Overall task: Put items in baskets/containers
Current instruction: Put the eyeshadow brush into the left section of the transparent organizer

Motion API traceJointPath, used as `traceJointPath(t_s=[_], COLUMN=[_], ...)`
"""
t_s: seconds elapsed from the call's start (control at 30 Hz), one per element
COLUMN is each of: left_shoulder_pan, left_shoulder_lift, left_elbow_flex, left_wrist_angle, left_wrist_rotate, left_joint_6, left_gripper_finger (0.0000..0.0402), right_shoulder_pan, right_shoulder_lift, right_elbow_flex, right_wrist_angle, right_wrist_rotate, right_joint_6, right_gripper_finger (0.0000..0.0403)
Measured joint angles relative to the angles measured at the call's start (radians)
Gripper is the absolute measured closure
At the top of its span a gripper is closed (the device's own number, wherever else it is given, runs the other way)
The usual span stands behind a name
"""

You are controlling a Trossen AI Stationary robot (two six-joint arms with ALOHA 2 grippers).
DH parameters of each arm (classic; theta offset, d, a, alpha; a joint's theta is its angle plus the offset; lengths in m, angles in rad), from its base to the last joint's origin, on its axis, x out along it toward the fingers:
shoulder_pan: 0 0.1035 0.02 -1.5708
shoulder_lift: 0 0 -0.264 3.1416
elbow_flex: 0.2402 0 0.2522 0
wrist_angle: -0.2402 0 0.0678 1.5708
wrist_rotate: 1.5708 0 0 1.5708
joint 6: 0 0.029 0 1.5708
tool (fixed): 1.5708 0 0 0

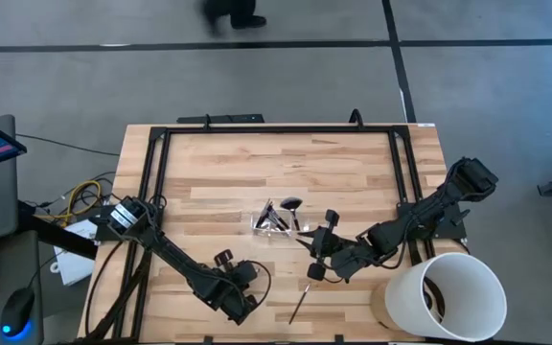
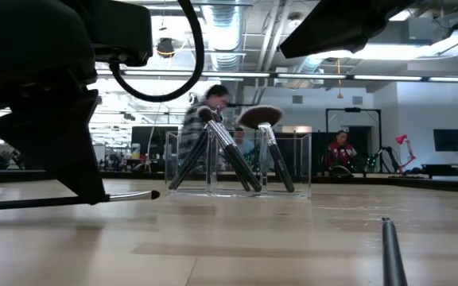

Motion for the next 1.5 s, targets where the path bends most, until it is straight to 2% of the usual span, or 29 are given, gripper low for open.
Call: traceJointPath(t_s=[0.1,0.23,0.4,0.57,0.7,0.8,0.93,1.07,1.17,1.27,1.5], left_shoulder_pan=[0.0,-0.007,-0.04,-0.066,-0.059,-0.036,-0.003,0.045,0.092,0.14,0.237], left_shoulder_lift=[-0.004,-0.036,-0.116,-0.204,-0.279,-0.351,-0.455,-0.517,-0.524,-0.508,-0.456], left_elbow_flex=[0.0,0.0,0.002,-0.001,-0.112,-0.261,-0.478,-0.661,-0.748,-0.781,-0.783], left_wrist_angle=[0.001,0.005,0.006,0.03,0.204,0.421,0.846,1.344,1.636,1.746,1.784], left_wrist_rotate=[-0.028,-0.121,-0.315,-0.558,-0.647,-0.656,-0.653,-0.508,-0.399,-0.348,-0.267], left_joint_6=[0.006,0.026,0.066,0.164,0.269,0.357,0.543,0.805,0.937,0.981,0.997], left_gripper_finger=[0.0392,0.0392,0.0392,0.0392,0.0392,0.0392,0.0392,0.0392,0.0392,0.0392,0.0392], right_shoulder_pan=[0.0,0.0,0.0,0.0,0.0,0.0,0.0,-0.007,-0.009,-0.008,-0.004], right_shoulder_lift=[0.0,0.0,0.0,0.0,0.0,0.0,0.0,0.0,0.0,0.002,0.002], right_elbow_flex=[0.0,0.0,0.0,0.0,0.0,0.0,0.0,0.0,0.0,0.0,0.0], right_wrist_angle=[-0.016,-0.029,-0.029,-0.029,-0.028,-0.028,-0.026,-0.024,-0.022,-0.026,-0.025], right_wrist_rotate=[0.0,0.0,0.0,0.0,0.001,0.003,0.003,0.006,0.007,0.006,0.003], right_joint_6=[0.013,0.017,0.017,0.025,0.027,0.027,0.027,0.027,0.027,0.041,0.089], right_gripper_finger=[0.0337,0.0337,0.0337,0.0337,0.0337,0.0337,0.0337,0.0337,0.0337,0.0337,0.0337])
